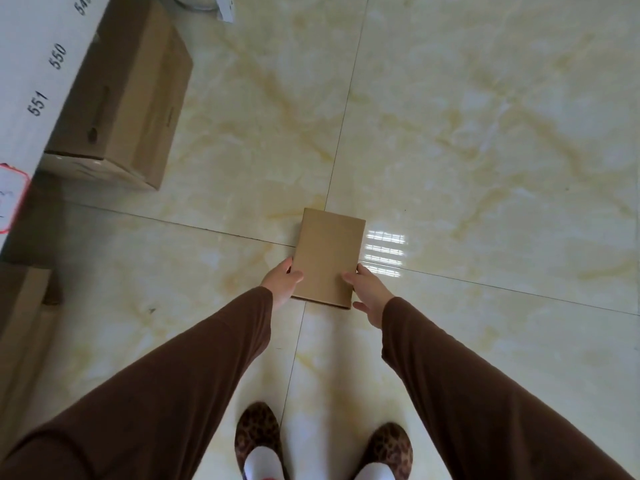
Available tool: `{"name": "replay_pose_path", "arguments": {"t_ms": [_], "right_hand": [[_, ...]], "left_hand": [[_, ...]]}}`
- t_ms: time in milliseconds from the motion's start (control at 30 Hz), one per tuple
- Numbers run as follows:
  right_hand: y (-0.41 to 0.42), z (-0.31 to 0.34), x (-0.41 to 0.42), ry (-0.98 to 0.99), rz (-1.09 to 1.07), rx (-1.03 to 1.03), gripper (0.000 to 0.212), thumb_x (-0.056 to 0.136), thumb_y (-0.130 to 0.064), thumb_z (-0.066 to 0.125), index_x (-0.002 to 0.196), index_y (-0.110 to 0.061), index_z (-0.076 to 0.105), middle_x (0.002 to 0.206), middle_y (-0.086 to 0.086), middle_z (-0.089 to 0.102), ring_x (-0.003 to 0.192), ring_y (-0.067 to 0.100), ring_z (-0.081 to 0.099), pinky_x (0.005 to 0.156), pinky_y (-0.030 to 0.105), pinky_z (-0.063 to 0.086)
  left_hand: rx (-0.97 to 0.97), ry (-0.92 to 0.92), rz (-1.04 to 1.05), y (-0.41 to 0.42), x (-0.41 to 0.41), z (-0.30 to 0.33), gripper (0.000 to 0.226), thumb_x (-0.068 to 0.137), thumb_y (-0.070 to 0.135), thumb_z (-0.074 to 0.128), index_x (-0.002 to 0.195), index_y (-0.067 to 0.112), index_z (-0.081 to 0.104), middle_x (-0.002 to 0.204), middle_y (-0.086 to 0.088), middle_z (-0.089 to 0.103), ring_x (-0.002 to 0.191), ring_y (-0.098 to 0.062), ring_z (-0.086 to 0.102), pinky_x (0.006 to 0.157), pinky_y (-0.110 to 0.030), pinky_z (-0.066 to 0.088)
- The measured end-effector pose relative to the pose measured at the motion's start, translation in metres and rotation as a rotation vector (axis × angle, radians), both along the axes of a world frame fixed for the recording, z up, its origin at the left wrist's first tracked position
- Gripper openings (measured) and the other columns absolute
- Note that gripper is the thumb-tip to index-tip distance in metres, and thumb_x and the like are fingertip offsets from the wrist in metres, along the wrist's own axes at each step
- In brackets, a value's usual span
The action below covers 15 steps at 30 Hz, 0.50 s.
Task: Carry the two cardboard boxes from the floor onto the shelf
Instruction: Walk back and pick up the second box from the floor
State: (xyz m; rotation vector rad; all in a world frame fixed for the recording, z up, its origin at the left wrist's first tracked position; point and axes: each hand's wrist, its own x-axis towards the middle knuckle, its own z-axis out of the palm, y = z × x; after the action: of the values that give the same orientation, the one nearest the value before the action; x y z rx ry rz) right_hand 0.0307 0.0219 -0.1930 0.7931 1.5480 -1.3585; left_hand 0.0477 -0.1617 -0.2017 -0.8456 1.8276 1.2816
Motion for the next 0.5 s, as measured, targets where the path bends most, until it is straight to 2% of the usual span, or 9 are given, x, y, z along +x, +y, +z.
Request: {"name": "replay_pose_path", "arguments": {"t_ms": [67, 100, 167, 200, 300, 400, 433, 500], "right_hand": [[0.002, 0.016, 0.000, 0.036, -0.017, 0.001, 0.042, 0.107, -0.019, 0.048, 0.149, -0.026, 0.049, 0.135, -0.004, 0.059, 0.101, 0.009, 0.056, 0.097, 0.033, 0.045], [0.004, 0.029, 0.000, 0.056, -0.025, 0.000, 0.043, 0.107, -0.019, 0.048, 0.150, -0.026, 0.048, 0.133, -0.005, 0.059, 0.096, 0.004, 0.056, 0.088, 0.028, 0.046], [0.006, 0.060, -0.001, 0.110, -0.034, 0.004, 0.046, 0.107, -0.018, 0.049, 0.153, -0.025, 0.046, 0.132, -0.007, 0.057, 0.091, -0.004, 0.054, 0.072, 0.020, 0.042], [0.007, 0.078, -0.001, 0.138, -0.037, 0.011, 0.048, 0.107, -0.019, 0.049, 0.154, -0.025, 0.045, 0.134, -0.006, 0.058, 0.092, -0.004, 0.054, 0.069, 0.018, 0.039], [0.012, 0.148, -0.005, 0.221, -0.059, 0.021, 0.055, 0.105, -0.022, 0.053, 0.158, -0.028, 0.040, 0.149, -0.004, 0.056, 0.097, 0.001, 0.056, 0.069, 0.019, 0.040], [0.020, 0.236, -0.008, 0.308, -0.095, 0.006, 0.055, 0.104, -0.025, 0.054, 0.157, -0.029, 0.037, 0.153, -0.007, 0.052, 0.115, 0.013, 0.058, 0.075, 0.019, 0.043], [0.022, 0.269, -0.010, 0.343, -0.112, -0.001, 0.055, 0.105, -0.024, 0.054, 0.156, -0.028, 0.036, 0.152, -0.007, 0.051, 0.119, 0.015, 0.058, 0.078, 0.021, 0.045], [0.029, 0.338, -0.014, 0.419, -0.140, -0.014, 0.053, 0.105, -0.023, 0.054, 0.154, -0.027, 0.035, 0.151, -0.004, 0.052, 0.123, 0.017, 0.057, 0.089, 0.027, 0.048]], "left_hand": [[-0.001, 0.023, 0.001, 0.000, 0.002, 0.014, 0.052, 0.105, 0.010, 0.044, 0.156, 0.015, 0.039, 0.154, -0.008, 0.051, 0.138, -0.023, 0.049, 0.095, -0.019, 0.030], [0.001, 0.045, 0.004, 0.000, 0.003, 0.024, 0.051, 0.104, 0.010, 0.045, 0.154, 0.017, 0.043, 0.150, -0.007, 0.055, 0.132, -0.021, 0.053, 0.095, -0.021, 0.032], [0.011, 0.074, 0.027, 0.000, 0.004, 0.051, 0.050, 0.102, 0.013, 0.047, 0.152, 0.020, 0.045, 0.145, -0.004, 0.058, 0.125, -0.019, 0.055, 0.096, -0.026, 0.036], [0.019, 0.089, 0.047, 0.001, 0.004, 0.071, 0.050, 0.102, 0.014, 0.048, 0.151, 0.021, 0.044, 0.144, -0.002, 0.057, 0.123, -0.018, 0.055, 0.096, -0.027, 0.036], [0.070, 0.148, 0.106, 0.007, -0.002, 0.147, 0.048, 0.101, 0.014, 0.051, 0.148, 0.022, 0.044, 0.139, 0.000, 0.054, 0.119, -0.019, 0.054, 0.096, -0.028, 0.039], [0.120, 0.246, 0.144, 0.008, -0.011, 0.227, 0.050, 0.087, 0.031, 0.063, 0.135, 0.030, 0.049, 0.146, -0.004, 0.055, 0.127, -0.026, 0.060, 0.111, -0.043, 0.045], [0.141, 0.279, 0.149, 0.007, -0.014, 0.250, 0.047, 0.084, 0.034, 0.064, 0.129, 0.033, 0.051, 0.147, -0.005, 0.055, 0.129, -0.027, 0.060, 0.113, -0.047, 0.045], [0.174, 0.344, 0.157, 0.012, -0.024, 0.315, 0.031, 0.090, 0.026, 0.063, 0.117, 0.033, 0.051, 0.147, -0.008, 0.056, 0.131, -0.030, 0.059, 0.113, -0.051, 0.044]]}}
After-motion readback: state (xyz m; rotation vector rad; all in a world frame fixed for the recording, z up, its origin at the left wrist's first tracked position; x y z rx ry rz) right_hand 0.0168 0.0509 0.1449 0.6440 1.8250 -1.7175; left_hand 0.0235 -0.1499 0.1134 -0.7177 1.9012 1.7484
